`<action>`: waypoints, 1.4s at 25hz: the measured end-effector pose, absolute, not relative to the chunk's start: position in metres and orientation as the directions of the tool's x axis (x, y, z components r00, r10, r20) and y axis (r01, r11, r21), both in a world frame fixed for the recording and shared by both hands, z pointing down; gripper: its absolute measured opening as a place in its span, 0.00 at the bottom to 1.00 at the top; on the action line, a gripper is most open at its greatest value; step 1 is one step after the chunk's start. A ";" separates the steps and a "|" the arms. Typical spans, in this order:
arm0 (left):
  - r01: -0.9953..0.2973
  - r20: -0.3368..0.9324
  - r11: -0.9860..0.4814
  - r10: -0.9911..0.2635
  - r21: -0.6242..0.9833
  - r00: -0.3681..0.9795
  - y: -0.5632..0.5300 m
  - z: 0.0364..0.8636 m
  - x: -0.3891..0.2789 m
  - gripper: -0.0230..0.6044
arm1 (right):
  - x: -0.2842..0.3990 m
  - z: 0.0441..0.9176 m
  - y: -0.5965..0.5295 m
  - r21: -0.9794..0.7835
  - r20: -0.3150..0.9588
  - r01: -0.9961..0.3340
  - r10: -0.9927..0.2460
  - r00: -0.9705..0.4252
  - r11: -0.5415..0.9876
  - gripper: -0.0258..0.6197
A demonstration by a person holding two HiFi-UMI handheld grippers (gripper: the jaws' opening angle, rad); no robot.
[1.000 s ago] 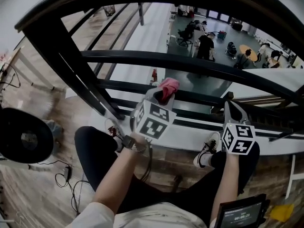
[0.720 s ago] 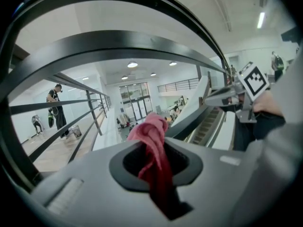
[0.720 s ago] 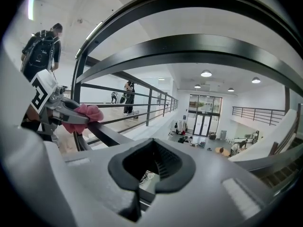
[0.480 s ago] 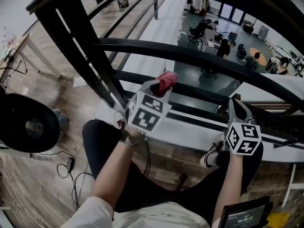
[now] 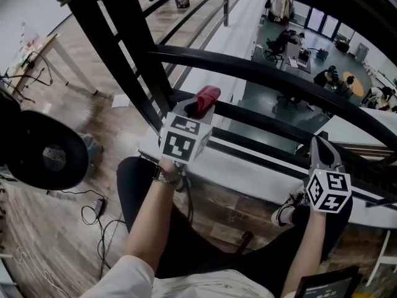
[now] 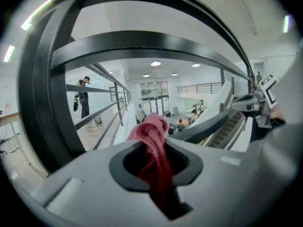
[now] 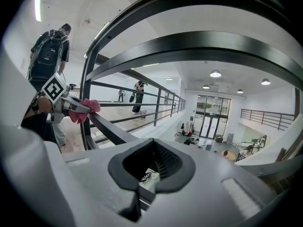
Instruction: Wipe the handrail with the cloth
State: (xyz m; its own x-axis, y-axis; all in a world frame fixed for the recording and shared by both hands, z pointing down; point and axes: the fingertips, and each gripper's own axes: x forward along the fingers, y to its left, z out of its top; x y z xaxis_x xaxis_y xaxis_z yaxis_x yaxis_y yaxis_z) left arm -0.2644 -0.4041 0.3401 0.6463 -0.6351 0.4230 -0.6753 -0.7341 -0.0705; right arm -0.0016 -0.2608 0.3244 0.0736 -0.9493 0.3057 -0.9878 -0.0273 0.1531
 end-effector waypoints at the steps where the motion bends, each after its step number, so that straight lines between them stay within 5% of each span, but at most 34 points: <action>1: -0.685 0.422 -0.725 -0.645 -0.073 0.637 -0.408 0.340 -0.270 0.14 | -0.002 0.325 -0.261 0.155 0.307 -0.988 -0.949 0.073 -0.025 0.04; 18: -0.840 0.383 -0.529 -0.806 -0.125 0.451 -0.451 0.343 -0.361 0.14 | -0.012 0.326 -0.264 0.149 0.319 -0.989 -0.946 0.055 -0.007 0.04; 35: -0.818 0.433 -0.574 -0.733 0.020 0.525 -0.437 0.367 -0.367 0.14 | -0.038 0.324 -0.277 0.156 0.318 -0.987 -0.948 0.007 0.045 0.04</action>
State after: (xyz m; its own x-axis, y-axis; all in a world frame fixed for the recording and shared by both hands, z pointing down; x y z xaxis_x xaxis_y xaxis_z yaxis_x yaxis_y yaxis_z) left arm -0.3674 -0.4370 0.3671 0.5250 -0.7330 0.4326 -0.8184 -0.5743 0.0202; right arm -0.0382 -0.2766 0.3245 0.0070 -0.9482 0.3176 -0.9867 0.0449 0.1560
